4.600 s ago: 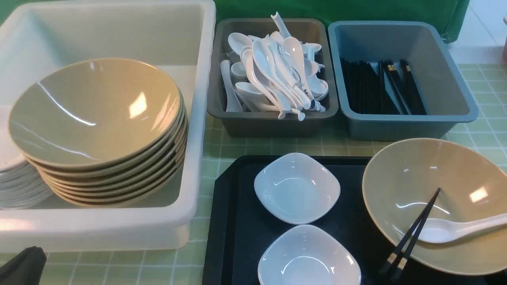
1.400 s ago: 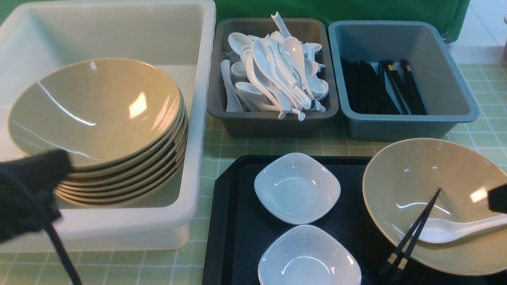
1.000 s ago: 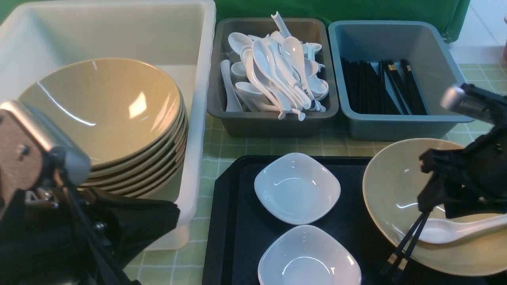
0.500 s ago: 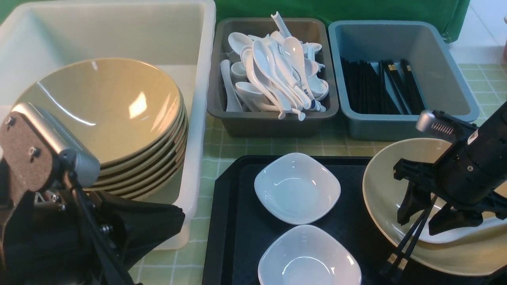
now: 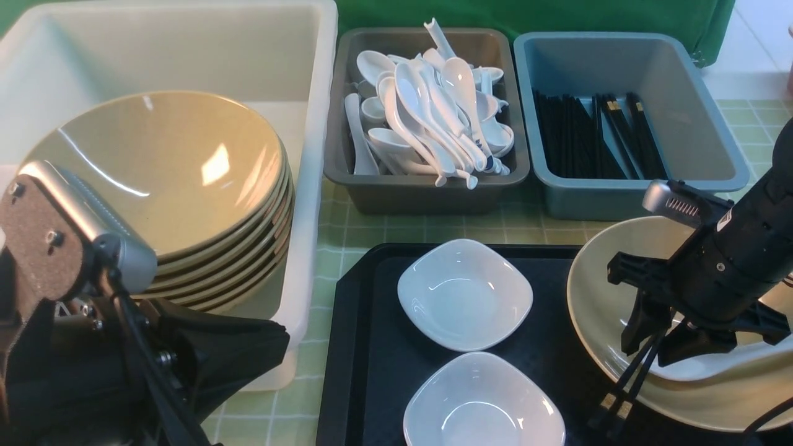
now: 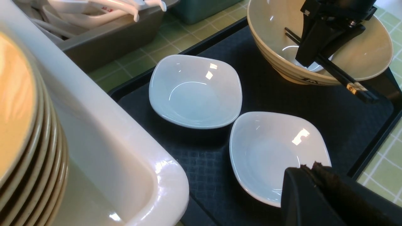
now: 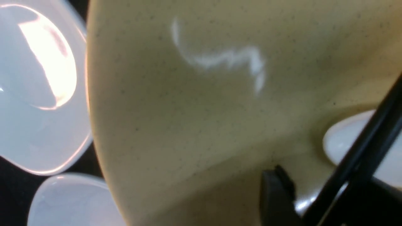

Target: On green table put chopsticks spoon bowls plates into blue grey white boxes.

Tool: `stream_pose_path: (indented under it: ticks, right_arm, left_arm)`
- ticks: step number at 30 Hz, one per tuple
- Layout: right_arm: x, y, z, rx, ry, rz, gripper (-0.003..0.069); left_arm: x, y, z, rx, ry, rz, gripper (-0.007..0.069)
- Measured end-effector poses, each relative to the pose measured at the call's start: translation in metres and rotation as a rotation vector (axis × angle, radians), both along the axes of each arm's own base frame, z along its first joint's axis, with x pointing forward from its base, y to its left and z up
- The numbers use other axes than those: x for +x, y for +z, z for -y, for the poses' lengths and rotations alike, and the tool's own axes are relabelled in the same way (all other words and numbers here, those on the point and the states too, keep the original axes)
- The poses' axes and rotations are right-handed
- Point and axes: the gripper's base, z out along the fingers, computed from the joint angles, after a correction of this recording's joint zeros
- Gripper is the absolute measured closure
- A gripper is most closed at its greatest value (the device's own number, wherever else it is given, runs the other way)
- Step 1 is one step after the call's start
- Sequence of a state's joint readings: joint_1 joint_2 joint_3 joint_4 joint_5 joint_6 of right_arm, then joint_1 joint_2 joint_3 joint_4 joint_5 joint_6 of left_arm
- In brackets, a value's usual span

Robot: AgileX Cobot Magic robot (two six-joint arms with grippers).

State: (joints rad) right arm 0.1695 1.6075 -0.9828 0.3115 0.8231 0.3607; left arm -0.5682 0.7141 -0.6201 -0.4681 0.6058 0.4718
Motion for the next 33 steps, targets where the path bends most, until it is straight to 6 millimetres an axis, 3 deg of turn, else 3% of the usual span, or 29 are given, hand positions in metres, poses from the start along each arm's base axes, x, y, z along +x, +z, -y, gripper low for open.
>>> stream_pose_path:
  ticks: [2,3,5,16,21,27,32,33]
  right_arm:
    - [0.000,0.000,0.000,0.000,0.001,0.000,0.0459]
    - [0.000,0.000,0.000,0.000,0.004,-0.001,0.0547]
    - [-0.001,0.000,0.000,0.002,0.006,-0.011,0.0596]
    - [-0.004,0.002,0.000,0.004,0.040,-0.028,0.0601]
    - [-0.004,0.012,-0.001,0.008,0.091,0.007,0.0601]
    - [0.003,0.034,-0.003,0.019,0.187,0.038,0.0601]
    - [0.015,0.061,-0.001,0.031,0.221,0.096,0.0601]
    - [0.021,0.074,0.001,0.046,0.216,0.135,0.0601]
  left_arm:
    - [0.000,0.000,0.000,0.000,0.000,0.000,0.0626]
    - [0.000,0.000,0.000,0.000,0.000,0.000,0.0626]
    - [0.000,0.000,0.000,0.000,0.000,0.000,0.0626]
    - [0.000,0.000,0.000,0.000,0.000,0.000,0.0626]
    - [0.000,0.000,0.000,-0.006,0.000,-0.004,0.0626]
    - [0.000,0.000,0.000,-0.005,-0.005,0.000,0.0626]
    - [-0.001,0.001,0.001,0.003,-0.029,0.020,0.0626]
    - [-0.001,0.001,0.002,0.008,-0.046,0.034,0.0626]
